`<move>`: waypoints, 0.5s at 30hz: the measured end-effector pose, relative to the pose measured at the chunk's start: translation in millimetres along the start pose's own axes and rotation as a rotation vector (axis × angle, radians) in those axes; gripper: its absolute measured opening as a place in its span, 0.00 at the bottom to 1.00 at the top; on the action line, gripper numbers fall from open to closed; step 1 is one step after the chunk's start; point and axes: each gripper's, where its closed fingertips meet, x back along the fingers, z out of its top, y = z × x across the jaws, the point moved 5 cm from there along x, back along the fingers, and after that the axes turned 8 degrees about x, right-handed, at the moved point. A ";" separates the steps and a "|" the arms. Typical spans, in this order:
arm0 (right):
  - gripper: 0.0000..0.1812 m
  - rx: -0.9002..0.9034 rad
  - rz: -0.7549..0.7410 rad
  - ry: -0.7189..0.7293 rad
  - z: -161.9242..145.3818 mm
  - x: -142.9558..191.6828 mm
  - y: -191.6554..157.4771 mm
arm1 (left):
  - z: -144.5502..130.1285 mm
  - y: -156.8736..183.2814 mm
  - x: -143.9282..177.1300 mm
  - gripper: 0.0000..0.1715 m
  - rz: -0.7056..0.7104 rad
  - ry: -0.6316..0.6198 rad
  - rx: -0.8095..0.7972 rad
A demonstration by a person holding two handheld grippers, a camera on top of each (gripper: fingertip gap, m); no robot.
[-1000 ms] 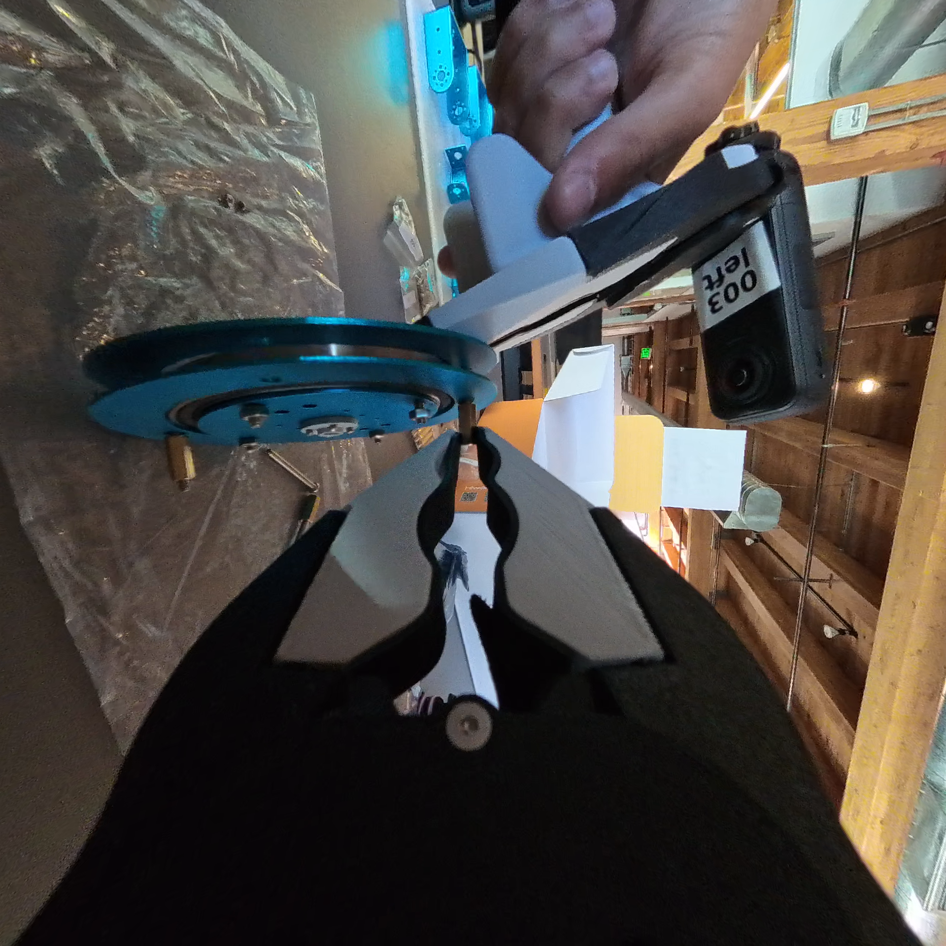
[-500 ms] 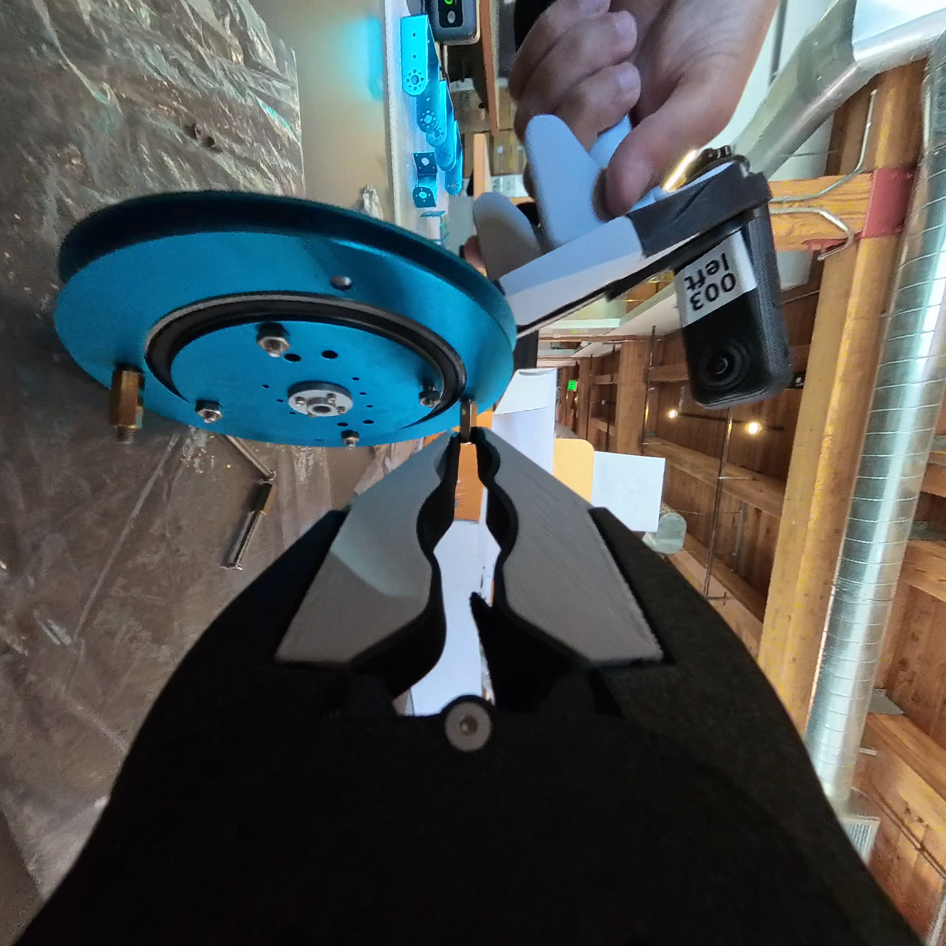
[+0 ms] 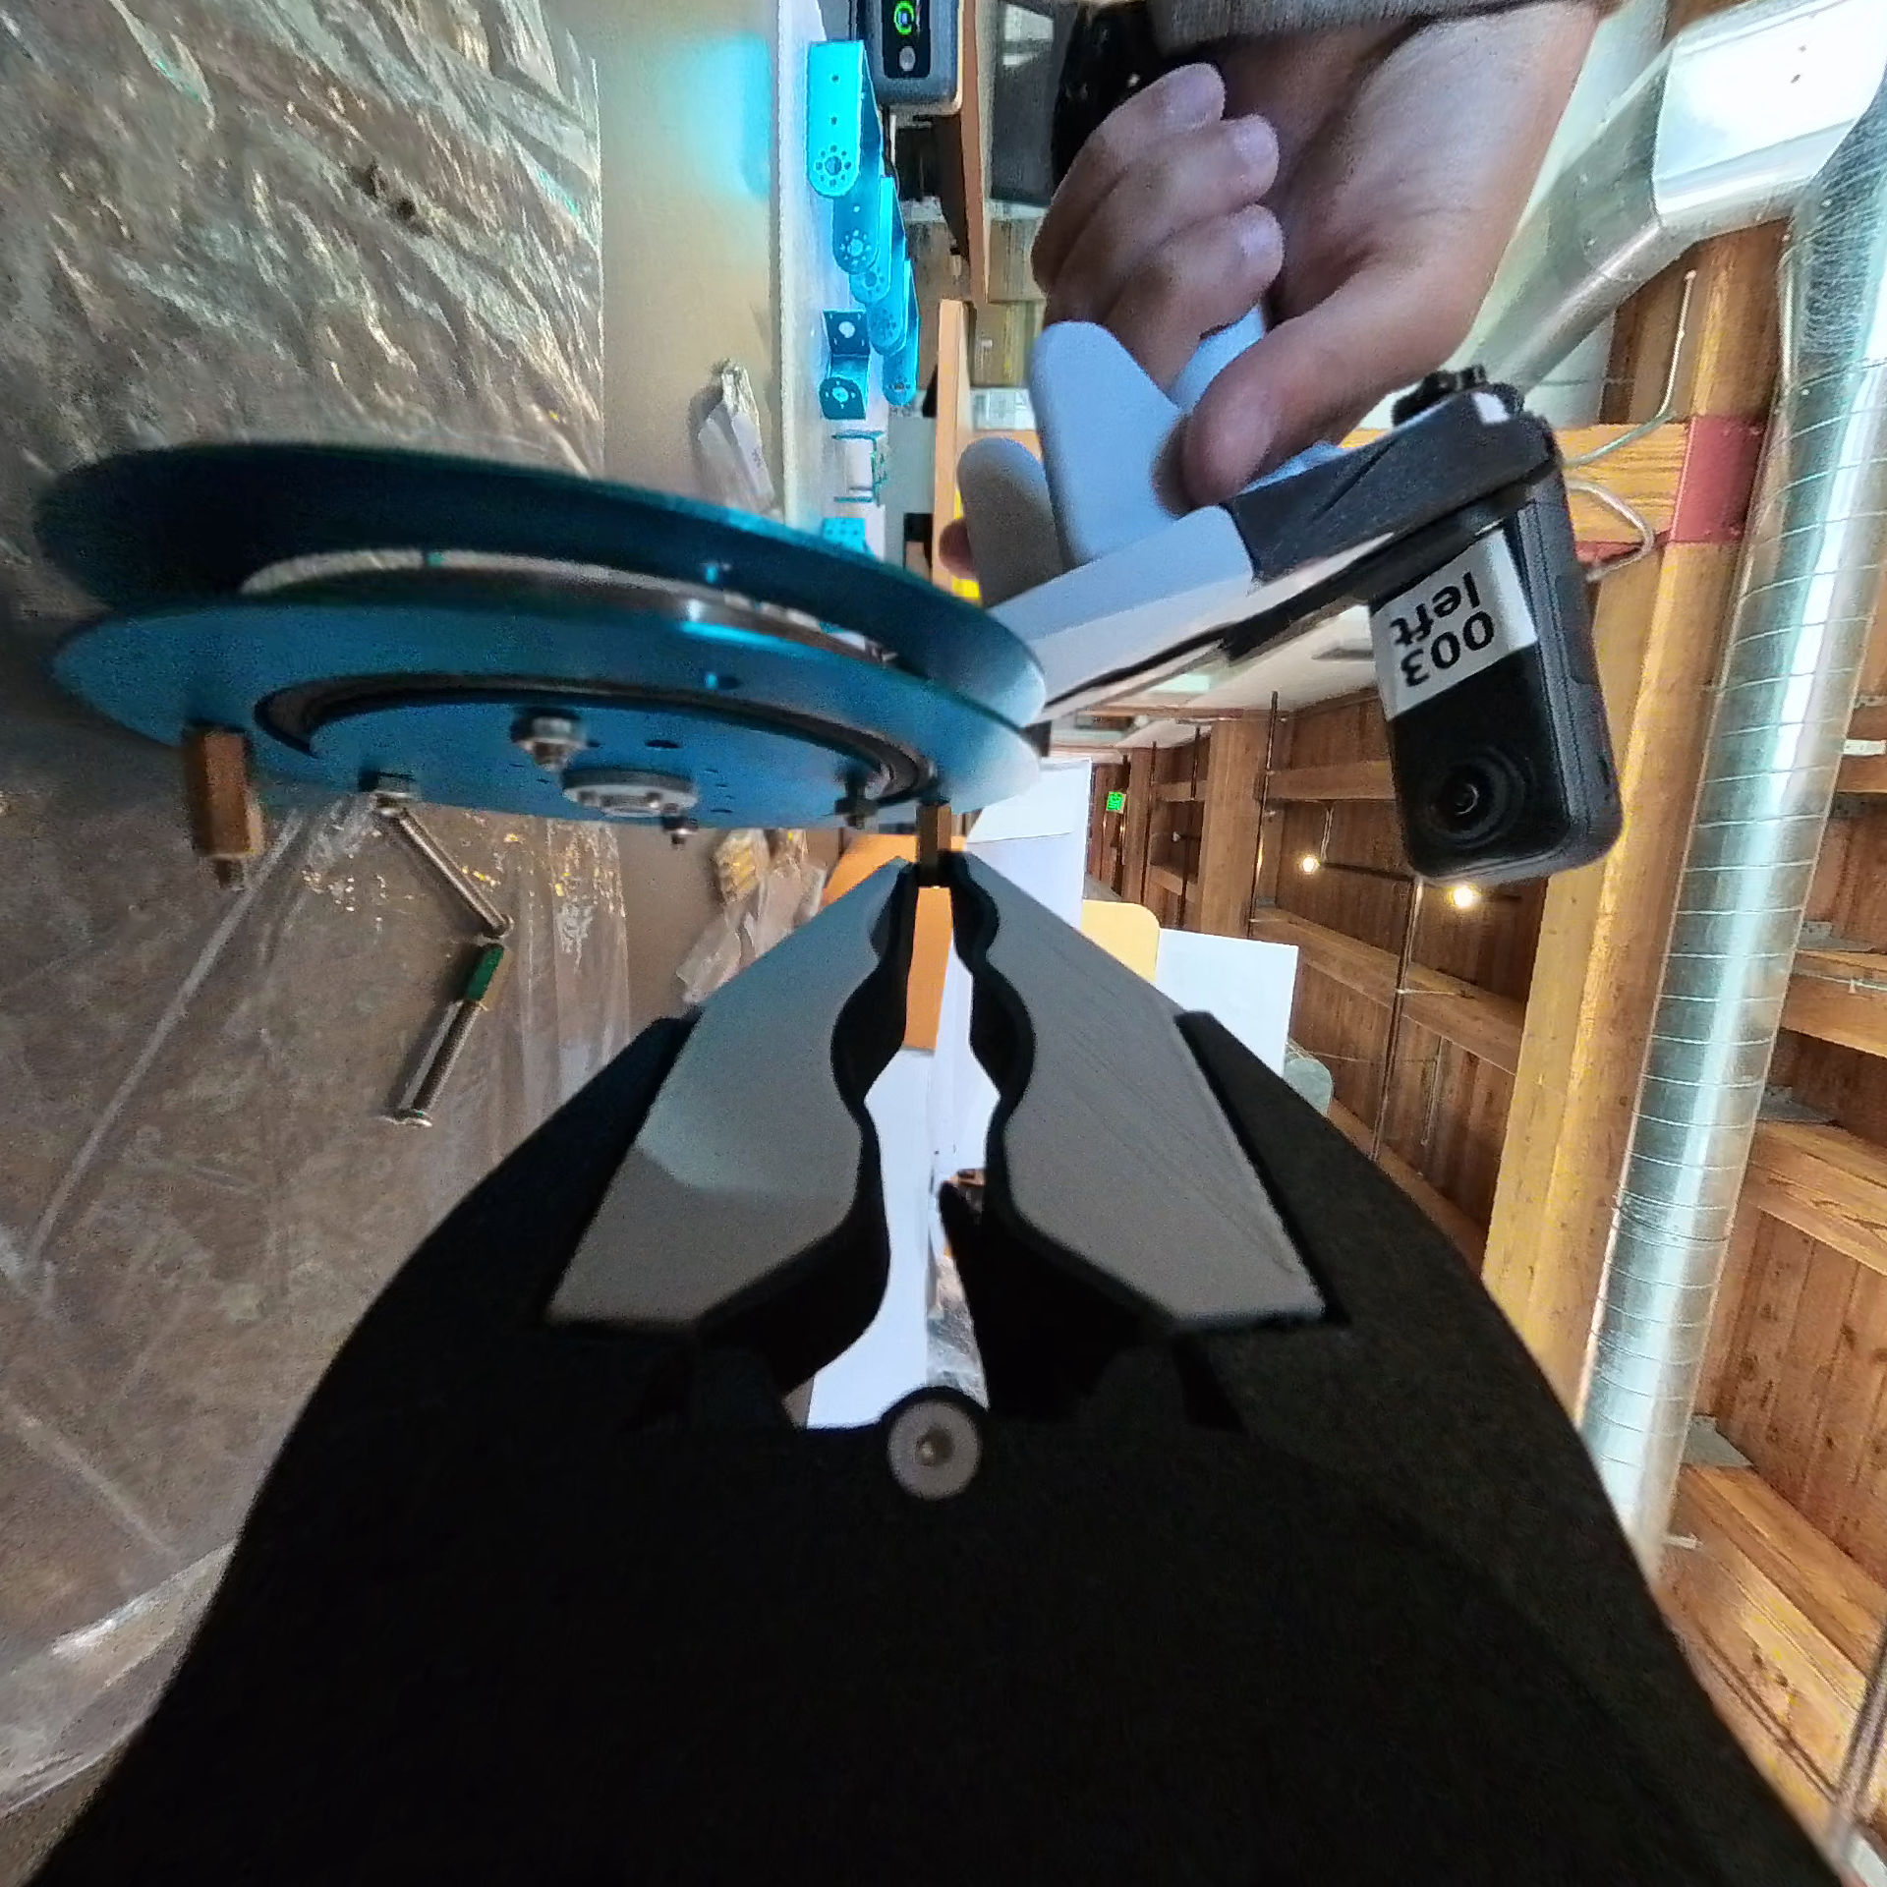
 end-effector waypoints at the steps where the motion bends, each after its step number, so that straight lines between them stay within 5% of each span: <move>1: 0.03 -0.019 0.005 0.007 1.5 1.0 0.7 | -0.7 1.4 0.1 0.02 0.001 -0.008 0.002; 6: 0.11 0.025 -0.090 0.004 10.2 6.1 5.3 | 0.4 5.7 -1.9 0.02 -0.076 0.002 0.091; 15: 0.03 0.006 -0.103 -0.062 8.7 -4.4 -3.9 | 0.4 -1.0 0.2 0.02 -0.026 0.029 0.094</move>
